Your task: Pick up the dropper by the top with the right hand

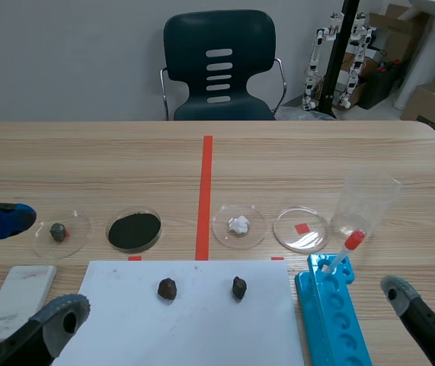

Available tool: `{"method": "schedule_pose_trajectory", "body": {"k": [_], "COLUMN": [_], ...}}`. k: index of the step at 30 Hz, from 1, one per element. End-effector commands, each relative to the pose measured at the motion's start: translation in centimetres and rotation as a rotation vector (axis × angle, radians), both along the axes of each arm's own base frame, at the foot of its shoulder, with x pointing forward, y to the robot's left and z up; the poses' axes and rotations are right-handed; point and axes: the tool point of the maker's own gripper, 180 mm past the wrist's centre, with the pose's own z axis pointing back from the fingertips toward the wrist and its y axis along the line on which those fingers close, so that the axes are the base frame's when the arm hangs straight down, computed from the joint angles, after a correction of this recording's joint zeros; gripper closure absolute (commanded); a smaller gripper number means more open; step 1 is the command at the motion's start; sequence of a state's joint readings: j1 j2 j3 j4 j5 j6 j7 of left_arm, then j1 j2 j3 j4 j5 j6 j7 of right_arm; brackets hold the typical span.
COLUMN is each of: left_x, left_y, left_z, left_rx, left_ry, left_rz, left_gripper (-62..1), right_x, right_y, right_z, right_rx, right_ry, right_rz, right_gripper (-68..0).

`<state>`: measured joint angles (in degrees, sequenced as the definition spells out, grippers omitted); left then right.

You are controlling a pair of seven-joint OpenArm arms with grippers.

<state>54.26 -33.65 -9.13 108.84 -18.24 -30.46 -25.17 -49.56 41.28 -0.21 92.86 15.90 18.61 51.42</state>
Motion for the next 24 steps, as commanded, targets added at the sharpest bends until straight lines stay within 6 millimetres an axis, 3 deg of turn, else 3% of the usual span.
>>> {"method": "schedule_pose_trajectory", "body": {"k": [1, 24], "left_x": [0.1, 0.1], "left_y": [-0.2, -0.2], "left_z": [0.7, 0.7], "left_rx": [-0.033, -0.033], "left_ry": [-0.016, -0.016], "left_rz": [0.005, 0.005], "left_gripper": [-62.3, -62.3], "right_x": [0.9, 4.5], "right_y": [0.5, 3.0], "right_z": [1.1, -3.0], "right_rx": [0.038, 0.114], "right_ry": [-0.049, -0.081], "right_rz": [0.006, 0.04], "right_gripper": [-56.2, -55.9]}}
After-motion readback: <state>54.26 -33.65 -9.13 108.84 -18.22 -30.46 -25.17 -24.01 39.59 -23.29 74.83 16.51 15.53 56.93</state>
